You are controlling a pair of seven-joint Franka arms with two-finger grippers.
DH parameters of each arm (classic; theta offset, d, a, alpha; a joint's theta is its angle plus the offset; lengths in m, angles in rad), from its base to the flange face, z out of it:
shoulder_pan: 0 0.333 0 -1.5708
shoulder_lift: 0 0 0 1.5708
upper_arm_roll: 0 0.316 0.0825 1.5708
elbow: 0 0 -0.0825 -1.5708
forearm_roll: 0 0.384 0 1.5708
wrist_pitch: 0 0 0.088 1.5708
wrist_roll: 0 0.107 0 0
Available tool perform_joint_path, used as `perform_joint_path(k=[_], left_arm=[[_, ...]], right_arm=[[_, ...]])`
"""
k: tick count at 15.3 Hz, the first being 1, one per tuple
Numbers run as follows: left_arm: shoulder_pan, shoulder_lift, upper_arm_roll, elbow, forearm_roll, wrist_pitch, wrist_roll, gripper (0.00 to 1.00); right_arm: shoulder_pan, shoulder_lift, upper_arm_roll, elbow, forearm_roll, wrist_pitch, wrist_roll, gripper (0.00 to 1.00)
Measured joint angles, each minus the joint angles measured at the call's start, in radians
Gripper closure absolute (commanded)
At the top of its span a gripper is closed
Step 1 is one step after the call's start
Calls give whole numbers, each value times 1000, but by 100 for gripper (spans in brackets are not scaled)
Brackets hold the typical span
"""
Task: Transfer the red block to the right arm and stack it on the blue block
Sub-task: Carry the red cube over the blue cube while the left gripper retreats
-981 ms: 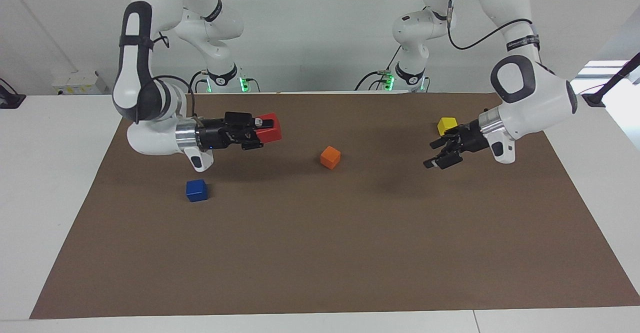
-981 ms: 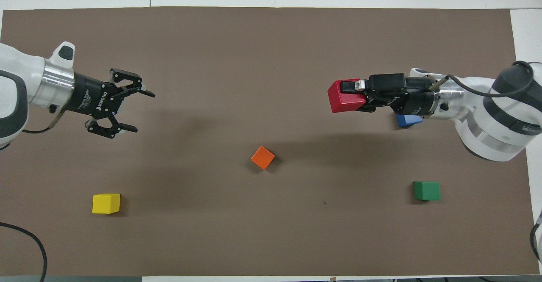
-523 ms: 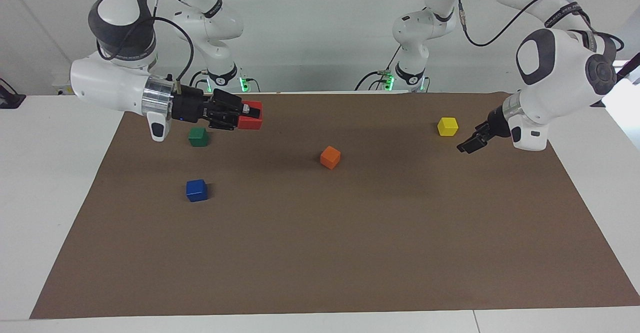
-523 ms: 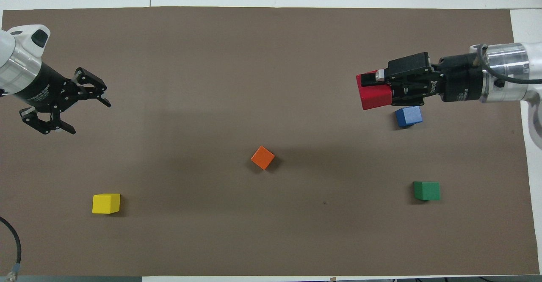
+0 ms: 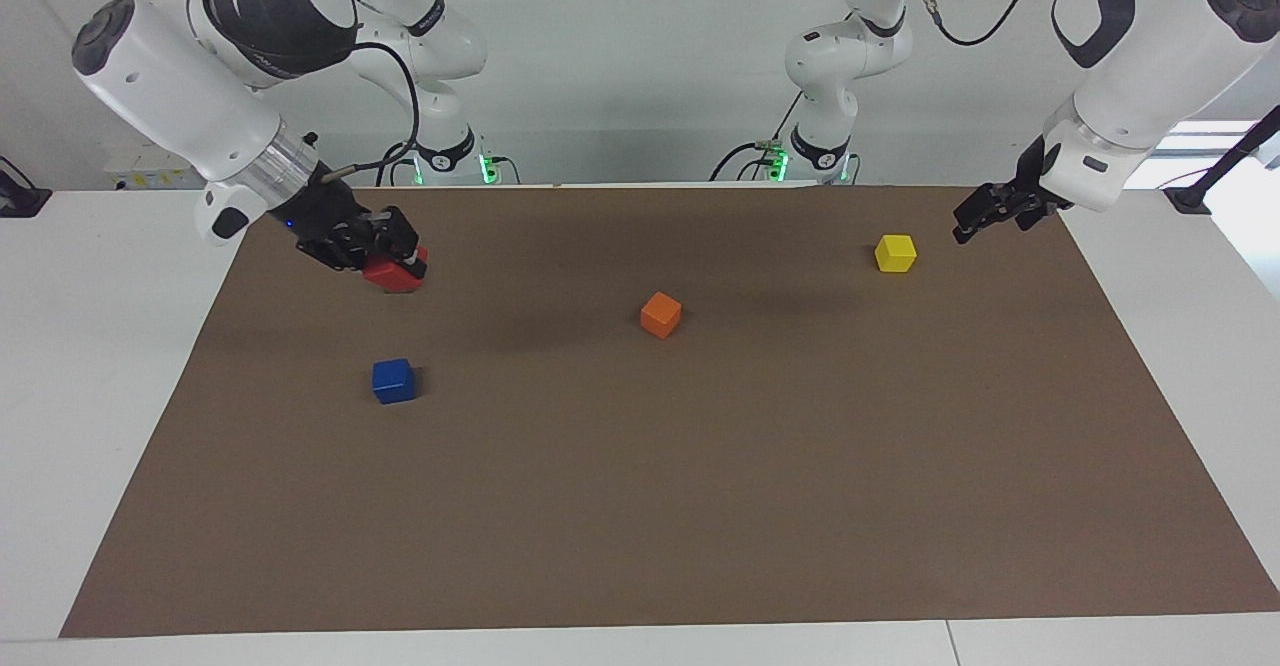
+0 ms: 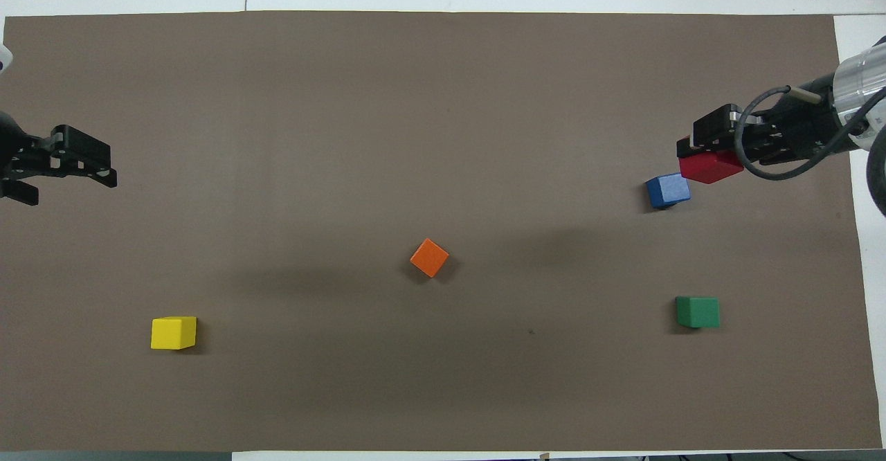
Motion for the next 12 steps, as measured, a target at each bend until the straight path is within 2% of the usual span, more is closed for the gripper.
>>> perform_joint_path(k=[2,6,9,12], left_arm=[[-8,-17,-4,0,43,-15,7,0],[-33,-87,-35,-9,47,-63,11,0],[-32,-138,-24,-82,34,-59,11,0],[-43,-145,13,-125,24,-21,11,0]], right_arm=[[1,1,7,5,-130,26,-28,100],[2,24,11,4,-264,109,-48,100],[14,68,12,-5,-286,196,-51,100],[19,101,12,-56,-288,319,-51,100]])
